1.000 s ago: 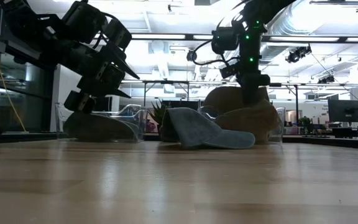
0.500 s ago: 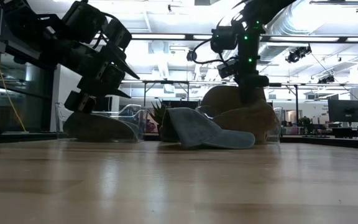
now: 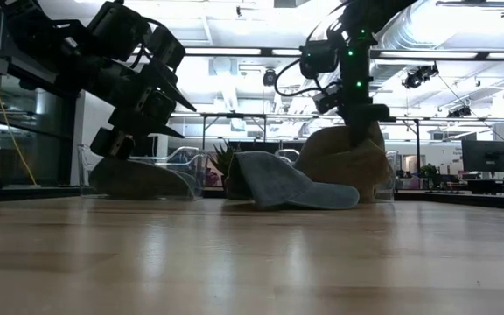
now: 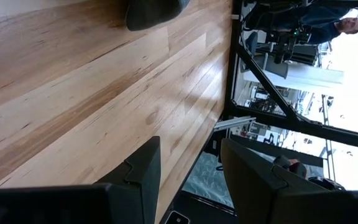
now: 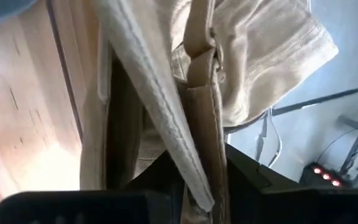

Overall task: Pick & Place hat
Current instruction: Put the brown cap into the right transparent bin

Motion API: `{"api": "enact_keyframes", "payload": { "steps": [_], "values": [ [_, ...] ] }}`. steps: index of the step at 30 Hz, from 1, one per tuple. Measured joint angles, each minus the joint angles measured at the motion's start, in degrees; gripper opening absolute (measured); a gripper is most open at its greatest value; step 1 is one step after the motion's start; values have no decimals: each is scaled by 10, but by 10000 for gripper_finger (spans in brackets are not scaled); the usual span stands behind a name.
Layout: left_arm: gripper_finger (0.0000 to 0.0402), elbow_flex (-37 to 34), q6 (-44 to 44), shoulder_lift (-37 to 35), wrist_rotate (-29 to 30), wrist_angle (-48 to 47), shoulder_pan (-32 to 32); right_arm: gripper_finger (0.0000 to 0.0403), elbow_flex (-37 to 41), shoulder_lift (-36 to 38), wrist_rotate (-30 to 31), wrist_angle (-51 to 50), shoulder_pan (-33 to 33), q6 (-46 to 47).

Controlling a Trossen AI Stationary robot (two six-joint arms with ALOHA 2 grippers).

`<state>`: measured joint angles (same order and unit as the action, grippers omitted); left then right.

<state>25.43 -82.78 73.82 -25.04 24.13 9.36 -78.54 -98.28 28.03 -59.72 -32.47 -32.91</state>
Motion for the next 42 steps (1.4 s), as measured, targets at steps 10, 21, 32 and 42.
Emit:
{"api": "enact_keyframes", "payload": {
  "steps": [10, 21, 32, 42],
  "values": [
    [147, 0, 0, 0, 0, 0, 0, 122, 0, 1, -67, -5, 3, 53],
    [147, 0, -2, 0, -13, 0, 0, 200, -2, 50, -76, -7, 3, 65],
    [147, 0, -2, 0, -10, 2, 0, 201, -2, 81, -122, -21, 2, 73],
    [147, 0, -2, 0, -10, 2, 0, 202, -2, 81, -144, -21, -2, 85]
  ]
}}
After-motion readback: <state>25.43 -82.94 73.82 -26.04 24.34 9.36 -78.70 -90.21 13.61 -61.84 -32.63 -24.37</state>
